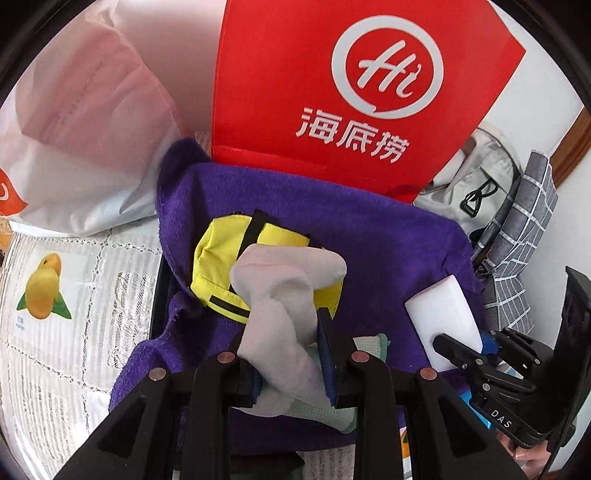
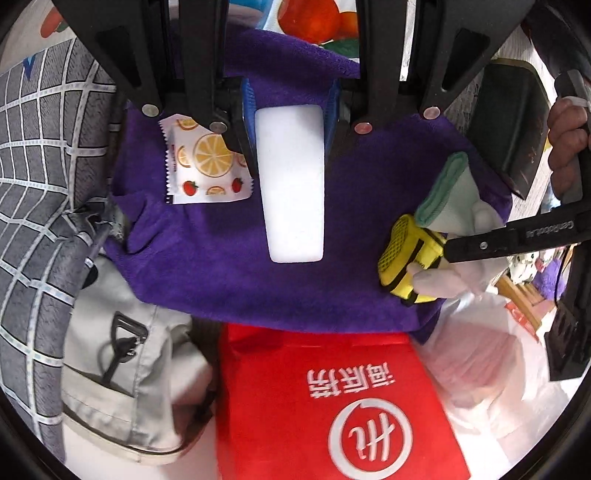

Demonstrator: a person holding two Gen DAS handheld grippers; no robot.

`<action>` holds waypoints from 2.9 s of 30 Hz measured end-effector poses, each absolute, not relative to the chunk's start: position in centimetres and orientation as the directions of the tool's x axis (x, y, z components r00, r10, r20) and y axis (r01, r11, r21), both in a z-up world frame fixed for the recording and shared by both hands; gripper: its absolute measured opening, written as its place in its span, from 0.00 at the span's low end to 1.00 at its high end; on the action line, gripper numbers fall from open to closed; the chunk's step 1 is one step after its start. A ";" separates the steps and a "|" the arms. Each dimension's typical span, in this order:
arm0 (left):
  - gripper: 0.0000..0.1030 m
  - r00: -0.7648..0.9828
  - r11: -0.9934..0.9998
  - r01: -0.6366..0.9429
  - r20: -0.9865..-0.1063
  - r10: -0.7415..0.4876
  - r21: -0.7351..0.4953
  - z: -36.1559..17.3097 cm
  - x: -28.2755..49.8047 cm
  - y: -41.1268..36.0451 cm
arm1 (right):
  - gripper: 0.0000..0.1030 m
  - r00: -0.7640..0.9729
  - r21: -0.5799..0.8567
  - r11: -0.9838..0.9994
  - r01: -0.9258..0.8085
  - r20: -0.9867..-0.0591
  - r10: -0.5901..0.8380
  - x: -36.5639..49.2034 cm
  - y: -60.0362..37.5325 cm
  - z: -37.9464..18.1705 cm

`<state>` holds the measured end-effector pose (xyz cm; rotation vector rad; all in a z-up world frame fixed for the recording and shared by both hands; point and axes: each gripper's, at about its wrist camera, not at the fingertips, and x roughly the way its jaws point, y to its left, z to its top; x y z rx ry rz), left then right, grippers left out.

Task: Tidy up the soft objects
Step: 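Open the left tool to drop the white cloth while the right tool releases the sponge onto the towel, then move the right tool to the white mesh bag while the left tool moves to a black watch strap, then grasp the white mesh bag with the right tool while the left tool grasps the black watch strap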

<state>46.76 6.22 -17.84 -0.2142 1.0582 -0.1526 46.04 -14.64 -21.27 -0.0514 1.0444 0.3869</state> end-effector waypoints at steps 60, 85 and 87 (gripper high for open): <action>0.79 0.589 0.965 0.151 -0.764 -0.263 -0.216 -11.5 29.7 5.3 | 0.78 0.512 0.164 0.938 -0.305 -0.802 0.307 20.3 -15.9 -22.6; 0.79 0.545 0.994 0.098 -0.832 -0.102 -0.058 -18.3 20.3 4.9 | 0.16 0.580 0.088 0.953 -0.290 -0.776 0.248 16.2 -16.2 -23.3; 0.78 0.540 0.995 0.087 -0.837 -0.092 -0.053 -18.8 20.3 4.6 | 0.16 0.587 0.086 0.959 -0.272 -0.774 0.236 15.5 -17.3 -23.3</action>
